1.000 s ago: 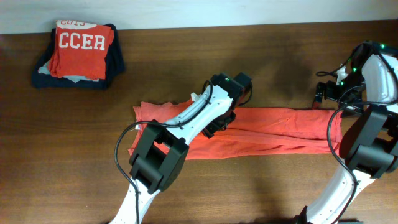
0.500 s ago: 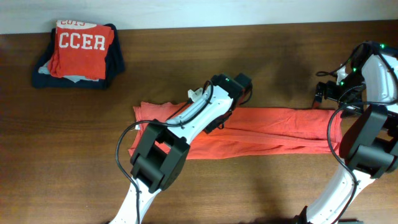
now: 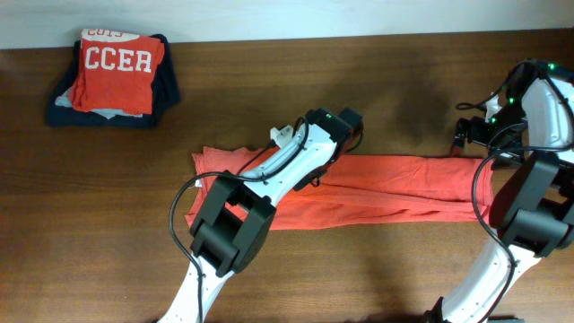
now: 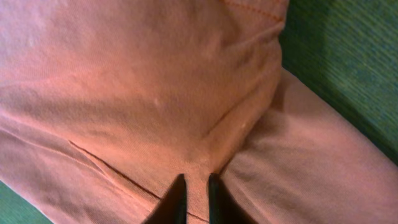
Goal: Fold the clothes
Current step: 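Press the shirt's middle with the left gripper while the right holds the end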
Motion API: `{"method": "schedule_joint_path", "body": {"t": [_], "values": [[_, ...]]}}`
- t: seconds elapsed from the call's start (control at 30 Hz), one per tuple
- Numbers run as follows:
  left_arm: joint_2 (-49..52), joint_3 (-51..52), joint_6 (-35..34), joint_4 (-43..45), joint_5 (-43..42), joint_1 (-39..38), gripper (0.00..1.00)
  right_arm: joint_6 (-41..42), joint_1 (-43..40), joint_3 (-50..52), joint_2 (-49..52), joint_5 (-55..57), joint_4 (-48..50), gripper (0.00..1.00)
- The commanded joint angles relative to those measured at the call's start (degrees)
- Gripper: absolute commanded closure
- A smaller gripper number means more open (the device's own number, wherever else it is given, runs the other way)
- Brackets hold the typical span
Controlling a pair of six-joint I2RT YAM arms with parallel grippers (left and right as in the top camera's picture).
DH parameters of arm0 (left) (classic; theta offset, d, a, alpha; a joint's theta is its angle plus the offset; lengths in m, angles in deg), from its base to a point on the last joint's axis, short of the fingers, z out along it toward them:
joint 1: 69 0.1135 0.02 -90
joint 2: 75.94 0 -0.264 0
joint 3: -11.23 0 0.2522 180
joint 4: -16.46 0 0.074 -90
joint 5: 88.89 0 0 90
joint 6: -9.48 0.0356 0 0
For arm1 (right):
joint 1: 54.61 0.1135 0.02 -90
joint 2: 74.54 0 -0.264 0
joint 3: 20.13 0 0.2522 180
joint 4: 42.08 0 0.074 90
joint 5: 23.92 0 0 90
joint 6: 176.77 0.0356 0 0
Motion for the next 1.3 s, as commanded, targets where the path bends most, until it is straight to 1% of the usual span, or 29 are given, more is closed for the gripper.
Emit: {"method": "schedule_joint_path", "body": {"t": [0.0, 0.03, 0.37, 0.4, 0.47, 0.5, 0.53, 0.63, 0.97, 1.27], "values": [[0.57, -0.15, 3.02, 0.11, 2.38, 0.31, 0.97, 0.07, -0.17, -0.74, -0.33, -0.26, -0.02, 0.01], [0.57, -0.15, 3.23, 0.09, 2.36, 0.28, 0.99, 0.07, -0.17, -0.74, -0.33, -0.24, -0.02, 0.01], [0.55, -0.17, 4.13, 0.81, 1.18, -0.15, 0.99, 0.07, -0.17, -0.74, -0.33, -0.24, -0.02, 0.01], [0.55, -0.17, 4.46, 1.60, 1.29, -0.15, 0.95, 0.07, -0.17, -0.74, -0.33, -0.26, -0.02, 0.01], [0.57, -0.15, 6.51, 3.89, 1.31, -0.15, 0.79, 0.07, -0.15, -0.74, -0.33, -0.24, -0.02, 0.01], [0.57, -0.15, 7.80, 5.22, 1.33, -0.15, 0.75, 0.07, -0.17, -0.74, -0.33, -0.26, -0.02, 0.01], [0.57, -0.15, 9.22, 6.38, 1.33, -0.15, 0.73, 0.07, -0.17, -0.74, -0.33, -0.24, -0.02, 0.01], [0.57, -0.15, 10.51, 7.19, 1.92, -0.15, 0.72, 0.07, -0.17, -0.74, -0.33, -0.24, -0.02, 0.01], [0.57, -0.09, 12.02, 5.07, 2.62, -0.15, 0.73, 0.07, -0.17, -0.74, -0.33, -0.24, -0.02, 0.01], [1.33, 0.00, 12.02, 3.91, 3.02, -0.15, 0.73, 0.07, -0.17, -0.74, -0.33, -0.24, -0.02, 0.01]]}}
